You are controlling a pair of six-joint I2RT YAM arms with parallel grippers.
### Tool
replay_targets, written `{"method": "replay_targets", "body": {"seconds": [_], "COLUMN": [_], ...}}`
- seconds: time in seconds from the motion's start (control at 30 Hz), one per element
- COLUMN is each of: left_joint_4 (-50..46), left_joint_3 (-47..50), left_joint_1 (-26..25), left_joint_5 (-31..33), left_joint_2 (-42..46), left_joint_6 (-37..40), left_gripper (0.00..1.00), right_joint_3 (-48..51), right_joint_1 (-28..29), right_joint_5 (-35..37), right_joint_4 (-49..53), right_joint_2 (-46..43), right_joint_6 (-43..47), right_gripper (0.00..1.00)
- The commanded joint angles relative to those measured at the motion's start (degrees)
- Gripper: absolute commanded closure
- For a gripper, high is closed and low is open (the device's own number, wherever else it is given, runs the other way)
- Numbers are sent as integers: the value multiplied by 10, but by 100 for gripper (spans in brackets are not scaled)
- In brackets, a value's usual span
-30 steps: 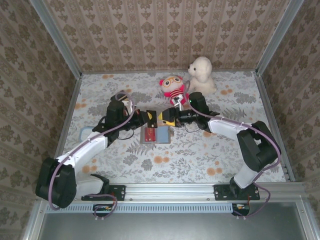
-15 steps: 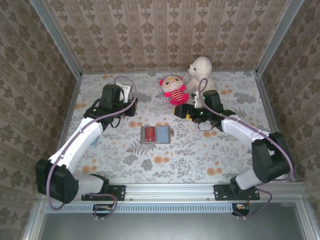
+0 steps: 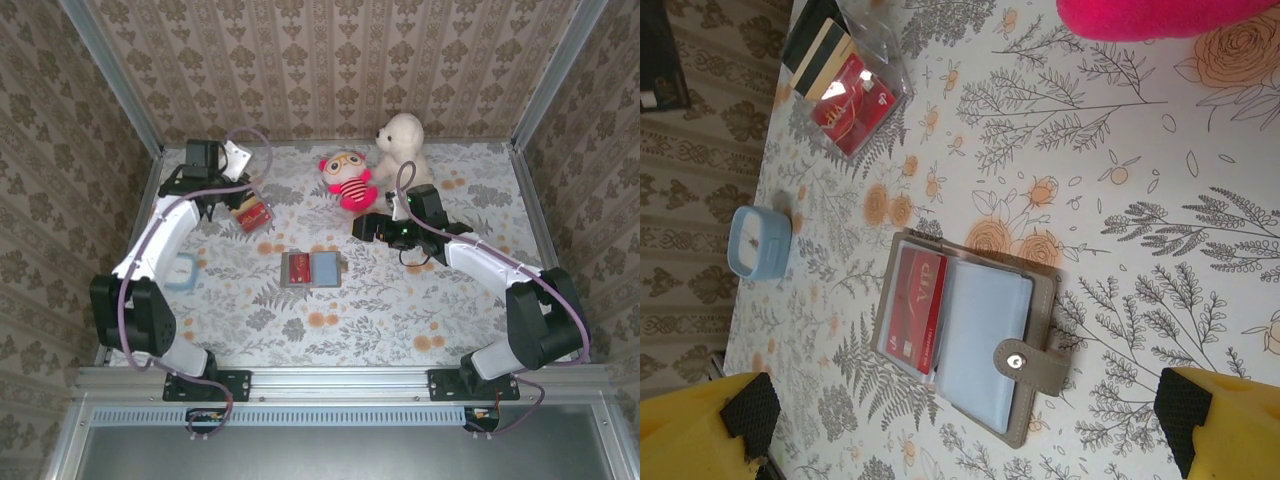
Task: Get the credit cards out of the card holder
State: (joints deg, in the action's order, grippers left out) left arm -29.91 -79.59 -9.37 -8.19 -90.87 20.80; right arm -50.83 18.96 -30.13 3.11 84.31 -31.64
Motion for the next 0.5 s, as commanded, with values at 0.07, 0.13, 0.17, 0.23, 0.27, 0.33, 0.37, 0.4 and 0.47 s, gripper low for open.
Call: {"method": "replay_targets", "body": {"seconds": [0.07, 0.13, 0.17, 0.23, 0.27, 0.33, 0.37, 0.4, 0.47], "left_joint_4": [-38, -50, -60, -68, -66, -59, -59, -63, -71], "left_joint_3": [-71, -103, -120, -146, -151, -158, -162, -167, -178], "left_joint_1": [21, 25, 25, 26, 26, 29, 31, 33, 33], "left_joint_5": [-19, -10, -6, 1, 4, 8, 7, 5, 11], "left_joint_2": [-75, -118, -136, -162, -170, -183, -187, -194, -207], "left_joint_6": [133, 161, 172, 191, 199, 207, 212, 220, 235], "left_gripper": [100, 100, 100, 100, 100, 100, 100, 100, 100], "right_joint_3": [3, -12, -21, -31, -34, -37, -37, -37, -34], "right_joint_1": [1, 1, 1, 1, 1, 2, 2, 3, 5], "right_joint_5": [-14, -26, -32, -36, -37, -39, -41, -42, -41], "right_joint_4": [3, 16, 24, 29, 30, 30, 30, 30, 30], "right_joint_2": [-5, 6, 11, 19, 21, 26, 28, 29, 29], "right_joint_6": [1, 0, 1, -2, -5, -13, -17, -21, -27], "right_gripper": [0, 0, 0, 0, 0, 0, 0, 0, 0]}}
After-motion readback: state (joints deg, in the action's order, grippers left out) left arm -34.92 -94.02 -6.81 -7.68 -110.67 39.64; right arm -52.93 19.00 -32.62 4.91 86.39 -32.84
